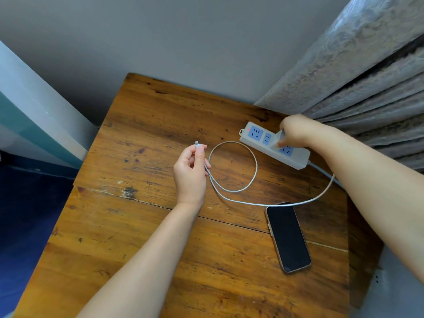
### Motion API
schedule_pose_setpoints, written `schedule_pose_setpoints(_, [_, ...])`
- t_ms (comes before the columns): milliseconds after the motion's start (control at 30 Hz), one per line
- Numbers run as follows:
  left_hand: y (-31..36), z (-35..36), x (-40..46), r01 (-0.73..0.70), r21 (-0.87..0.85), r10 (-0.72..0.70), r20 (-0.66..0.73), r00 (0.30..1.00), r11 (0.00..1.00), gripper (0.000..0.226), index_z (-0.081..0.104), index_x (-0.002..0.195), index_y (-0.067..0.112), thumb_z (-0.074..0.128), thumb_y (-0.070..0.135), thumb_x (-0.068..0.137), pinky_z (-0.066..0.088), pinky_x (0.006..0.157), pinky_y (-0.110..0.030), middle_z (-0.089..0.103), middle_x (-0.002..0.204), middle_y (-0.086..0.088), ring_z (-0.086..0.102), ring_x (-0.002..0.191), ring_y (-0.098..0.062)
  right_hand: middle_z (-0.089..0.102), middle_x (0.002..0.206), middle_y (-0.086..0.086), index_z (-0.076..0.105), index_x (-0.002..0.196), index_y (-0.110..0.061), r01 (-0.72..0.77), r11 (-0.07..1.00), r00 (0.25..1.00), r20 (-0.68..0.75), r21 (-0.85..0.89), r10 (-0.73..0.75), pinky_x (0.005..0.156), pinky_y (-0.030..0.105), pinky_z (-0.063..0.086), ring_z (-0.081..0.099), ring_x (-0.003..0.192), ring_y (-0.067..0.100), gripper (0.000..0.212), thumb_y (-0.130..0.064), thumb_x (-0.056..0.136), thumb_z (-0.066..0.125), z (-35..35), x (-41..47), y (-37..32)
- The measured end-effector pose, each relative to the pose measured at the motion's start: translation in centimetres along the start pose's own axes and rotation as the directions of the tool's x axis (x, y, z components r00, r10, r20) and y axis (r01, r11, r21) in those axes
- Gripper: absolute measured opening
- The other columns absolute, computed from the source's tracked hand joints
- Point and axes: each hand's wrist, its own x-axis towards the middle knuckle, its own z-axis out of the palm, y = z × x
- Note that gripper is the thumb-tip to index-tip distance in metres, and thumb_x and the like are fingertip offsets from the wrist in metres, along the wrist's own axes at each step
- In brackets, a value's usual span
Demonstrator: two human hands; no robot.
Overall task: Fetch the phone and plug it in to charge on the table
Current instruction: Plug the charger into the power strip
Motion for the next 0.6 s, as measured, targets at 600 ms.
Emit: schedule_pose_setpoints(600, [2.2,0.4,-3.1,0.272,-0.156,-0.216,0.304,0.928,0.949,0.016,0.073,0.095,0.014,0.059,0.018,0.090,0.051,0.078,-0.028,0.069,0.078,0.010,0.060,0.073,-0.004,0.072,0.093,-0.006,0.065,0.113,-0.020,0.471,0.582,0.882,-0.355,0.663,-0.309,0.060,0.021,0.050,0.068,0.067,0.005,0.025,-0.028,0.092,0.054,2.0,-10.4,-6.6])
